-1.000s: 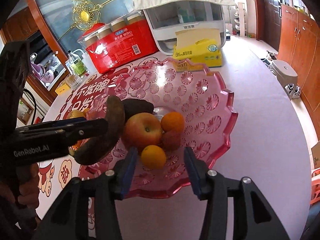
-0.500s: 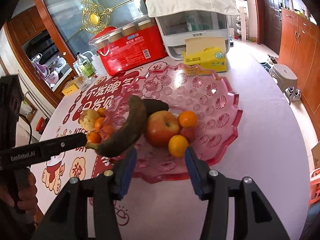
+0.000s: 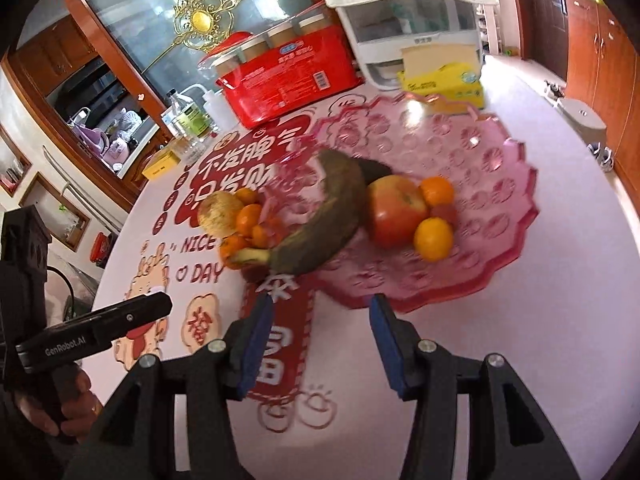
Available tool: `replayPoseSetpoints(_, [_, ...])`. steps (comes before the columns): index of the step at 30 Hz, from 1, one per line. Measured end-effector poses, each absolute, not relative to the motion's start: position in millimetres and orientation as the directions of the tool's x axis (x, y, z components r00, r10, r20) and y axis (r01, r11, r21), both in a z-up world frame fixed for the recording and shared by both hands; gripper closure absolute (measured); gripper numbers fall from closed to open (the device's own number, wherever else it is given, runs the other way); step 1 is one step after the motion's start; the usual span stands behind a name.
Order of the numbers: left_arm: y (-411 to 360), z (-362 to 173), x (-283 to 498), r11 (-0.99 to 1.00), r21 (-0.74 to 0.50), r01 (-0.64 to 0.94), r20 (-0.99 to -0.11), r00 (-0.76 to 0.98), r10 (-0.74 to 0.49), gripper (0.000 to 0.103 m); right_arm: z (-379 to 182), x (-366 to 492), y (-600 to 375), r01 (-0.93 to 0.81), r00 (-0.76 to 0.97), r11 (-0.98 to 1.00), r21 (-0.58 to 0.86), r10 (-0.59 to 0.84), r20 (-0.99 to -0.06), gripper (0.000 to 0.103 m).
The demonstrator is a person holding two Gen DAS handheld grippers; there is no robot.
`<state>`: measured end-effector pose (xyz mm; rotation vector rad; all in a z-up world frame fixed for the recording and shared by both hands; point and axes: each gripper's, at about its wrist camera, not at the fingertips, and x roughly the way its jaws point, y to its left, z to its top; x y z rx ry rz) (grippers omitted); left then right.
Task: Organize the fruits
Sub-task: 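Lower the banana into the pink bowl with the left tool while the right tool drops the mandarin, then close the left tool on the yellow pear while the right tool grasps the dark-red lychee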
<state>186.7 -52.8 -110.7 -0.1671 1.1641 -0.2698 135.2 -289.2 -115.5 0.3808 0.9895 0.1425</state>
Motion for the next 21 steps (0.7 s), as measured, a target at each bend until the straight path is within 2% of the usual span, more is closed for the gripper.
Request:
replayPoseSetpoints(5, [-23.3, -109.6, 190.7, 0.963, -0.236, 0.128, -0.897, 0.353, -0.267, 0.029, -120.8, 136.9, -263.3, 0.079, 0.523, 0.908, 0.411, 0.313, -0.793, 0.053])
replayPoseSetpoints(11, [3.8, -107.0, 202.3, 0.967, -0.188, 0.172, -0.920, 0.313, -0.235, 0.028, -132.4, 142.8, -233.6, 0.116, 0.493, 0.896, 0.430, 0.324, -0.808, 0.053])
replayPoseSetpoints(17, [20.7, -94.9, 224.7, 0.958, -0.131, 0.256, -0.940, 0.275, -0.202, 0.019, -144.1, 148.6, -200.9, 0.129, 0.467, 0.899, 0.418, 0.317, -0.826, 0.053])
replayPoseSetpoints(21, [22.5, -86.7, 243.5, 0.939, -0.091, 0.332, -0.950, 0.254, -0.182, 0.019, -152.2, 153.7, -183.7, 0.136, 0.460, 0.912, 0.387, 0.288, -0.840, 0.053])
